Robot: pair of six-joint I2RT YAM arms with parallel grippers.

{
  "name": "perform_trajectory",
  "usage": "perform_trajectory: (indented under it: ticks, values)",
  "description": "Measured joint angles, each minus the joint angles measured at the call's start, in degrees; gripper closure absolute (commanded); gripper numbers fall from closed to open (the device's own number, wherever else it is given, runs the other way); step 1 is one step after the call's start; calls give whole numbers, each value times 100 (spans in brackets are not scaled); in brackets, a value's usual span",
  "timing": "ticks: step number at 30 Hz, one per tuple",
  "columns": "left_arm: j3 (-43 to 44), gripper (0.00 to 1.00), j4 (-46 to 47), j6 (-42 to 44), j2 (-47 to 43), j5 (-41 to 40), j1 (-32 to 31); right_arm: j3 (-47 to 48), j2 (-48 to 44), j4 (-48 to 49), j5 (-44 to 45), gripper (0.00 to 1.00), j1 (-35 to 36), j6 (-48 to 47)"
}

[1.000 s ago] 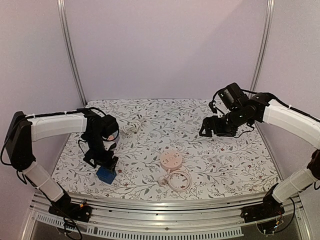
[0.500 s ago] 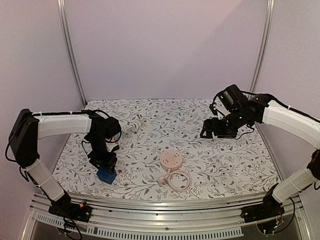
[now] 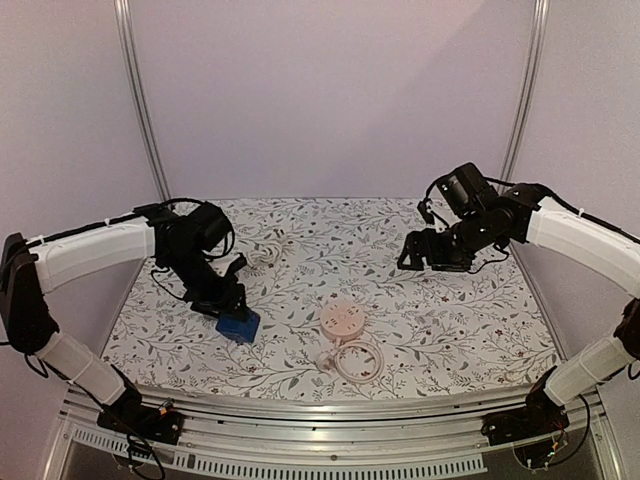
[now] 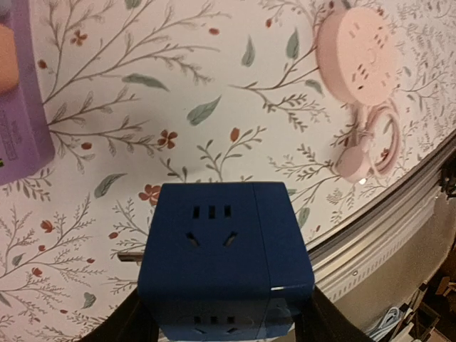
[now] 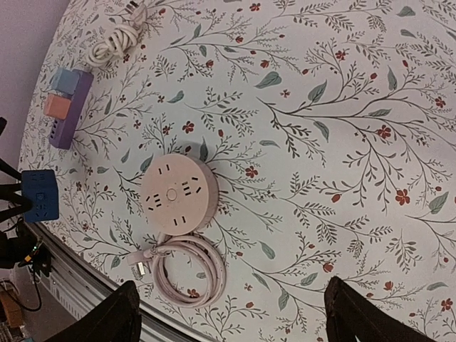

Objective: Insert the plug

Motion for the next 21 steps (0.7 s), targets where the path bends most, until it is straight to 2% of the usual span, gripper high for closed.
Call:
perform_trajectory:
  ticks: [11,21]
  values:
    - [24,73,2315,-654,-820,1904,-26,37,-70,999,-979,12,7,229]
    - [15,74,4096,-1200,-752,2949,-70,-866,-1023,2420,-1646,13,195,55]
